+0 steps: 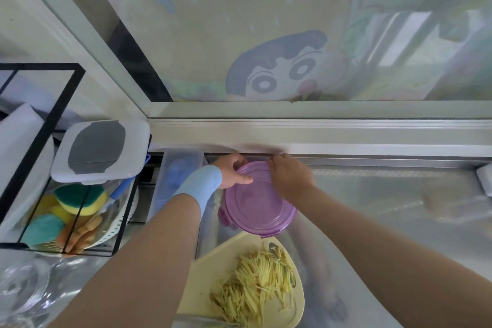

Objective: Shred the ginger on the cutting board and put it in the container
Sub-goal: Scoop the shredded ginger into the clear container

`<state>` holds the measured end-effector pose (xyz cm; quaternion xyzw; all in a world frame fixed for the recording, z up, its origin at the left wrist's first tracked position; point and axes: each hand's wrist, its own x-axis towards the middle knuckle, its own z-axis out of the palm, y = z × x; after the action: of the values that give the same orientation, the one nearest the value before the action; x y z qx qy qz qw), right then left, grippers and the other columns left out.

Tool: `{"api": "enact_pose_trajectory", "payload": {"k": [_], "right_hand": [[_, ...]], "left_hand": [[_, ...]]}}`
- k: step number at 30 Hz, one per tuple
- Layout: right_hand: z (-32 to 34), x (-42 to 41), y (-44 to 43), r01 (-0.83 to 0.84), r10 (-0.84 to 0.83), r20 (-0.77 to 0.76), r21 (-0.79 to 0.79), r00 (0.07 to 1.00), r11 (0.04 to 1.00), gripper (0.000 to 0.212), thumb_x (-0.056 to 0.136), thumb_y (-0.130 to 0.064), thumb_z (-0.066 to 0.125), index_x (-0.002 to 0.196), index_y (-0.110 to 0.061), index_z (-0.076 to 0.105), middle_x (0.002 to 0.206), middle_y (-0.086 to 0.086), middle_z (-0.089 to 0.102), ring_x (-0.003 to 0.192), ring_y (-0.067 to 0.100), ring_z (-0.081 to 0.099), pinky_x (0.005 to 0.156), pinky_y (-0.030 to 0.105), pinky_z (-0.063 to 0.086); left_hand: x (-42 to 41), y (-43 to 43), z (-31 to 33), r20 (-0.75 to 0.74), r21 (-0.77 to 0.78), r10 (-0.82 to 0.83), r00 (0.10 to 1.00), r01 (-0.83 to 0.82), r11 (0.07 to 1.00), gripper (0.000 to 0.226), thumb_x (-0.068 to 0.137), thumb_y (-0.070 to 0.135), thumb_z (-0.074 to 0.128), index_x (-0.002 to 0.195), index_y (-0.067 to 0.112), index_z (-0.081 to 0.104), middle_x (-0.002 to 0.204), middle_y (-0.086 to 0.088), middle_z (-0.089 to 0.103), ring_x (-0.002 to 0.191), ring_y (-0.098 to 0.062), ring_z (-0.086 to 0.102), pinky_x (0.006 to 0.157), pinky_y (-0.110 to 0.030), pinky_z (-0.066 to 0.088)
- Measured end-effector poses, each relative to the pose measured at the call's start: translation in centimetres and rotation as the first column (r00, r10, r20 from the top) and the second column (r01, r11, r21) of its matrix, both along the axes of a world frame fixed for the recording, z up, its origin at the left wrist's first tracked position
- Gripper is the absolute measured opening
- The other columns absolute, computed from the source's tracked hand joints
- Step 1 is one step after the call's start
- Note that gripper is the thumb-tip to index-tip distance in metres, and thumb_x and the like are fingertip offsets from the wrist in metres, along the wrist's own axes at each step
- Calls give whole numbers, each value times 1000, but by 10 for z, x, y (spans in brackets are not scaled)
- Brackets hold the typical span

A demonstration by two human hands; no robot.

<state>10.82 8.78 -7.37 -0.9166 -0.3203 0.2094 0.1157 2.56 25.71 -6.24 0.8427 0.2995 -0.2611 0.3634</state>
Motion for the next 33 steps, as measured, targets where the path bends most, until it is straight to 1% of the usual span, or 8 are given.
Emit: {"api": "enact_pose_trajectory", "payload": {"k": [6,10,13,21,26,29,31,33], "right_hand": [[-6,17,9,21,-45,-317,-78,947,997,42,110,-20,30,149,-11,43,144,18,43,136,40,40,110,40,38],[-11,21,11,269,-244,-480,-19,842,963,46,108,-36,39,135,-1,53,133,20,56,120,37,54,90,31,39],[-20,19,11,375,-321,-540,-10,778,927,46,106,-40,42,128,-3,59,129,19,59,116,37,55,93,35,42],[-14,9,14,432,-345,-458,95,819,897,43,98,-35,57,130,-9,48,131,13,57,116,34,55,103,48,44],[9,-28,-7,482,-468,-201,20,860,876,75,91,-48,67,149,-14,33,145,14,39,136,35,39,111,46,33],[21,-58,-27,677,-654,-368,-83,661,731,90,86,-48,74,149,-7,24,141,20,38,125,39,47,95,45,45],[18,-74,-34,808,-695,-621,-163,361,565,88,86,-41,77,144,-6,22,125,25,52,101,40,64,73,41,54],[12,-86,-37,838,-584,-802,-229,125,495,71,91,-33,72,138,-3,28,96,22,60,69,37,71,55,41,59]], "left_hand": [[-4,-2,-7,65,0,3,998,-3,1000,55,80,41,75,126,29,48,126,2,49,108,-20,53,89,-30,43],[-9,-4,-6,160,46,26,987,-34,998,53,76,40,78,122,31,54,125,4,49,112,-19,52,94,-33,45],[-12,-9,-3,207,50,72,976,-84,995,51,76,37,78,122,30,57,123,6,50,111,-18,53,92,-31,44],[-24,-17,-1,158,85,155,975,-170,982,49,80,41,75,124,33,54,127,1,38,111,-23,51,91,-33,44],[-33,-30,-2,214,193,195,957,-237,952,50,86,41,68,131,27,50,138,0,33,123,-24,45,101,-39,43],[-43,-42,-1,408,311,20,913,-160,937,48,93,19,60,137,32,46,147,5,36,135,-22,36,110,-38,36],[-51,-51,2,374,341,-116,920,-20,940,51,96,17,55,140,40,44,155,9,27,142,-22,26,116,-38,29],[-61,-54,4,234,371,-203,951,106,923,58,95,37,56,147,44,31,161,13,7,147,-23,11,119,-42,20]]}}
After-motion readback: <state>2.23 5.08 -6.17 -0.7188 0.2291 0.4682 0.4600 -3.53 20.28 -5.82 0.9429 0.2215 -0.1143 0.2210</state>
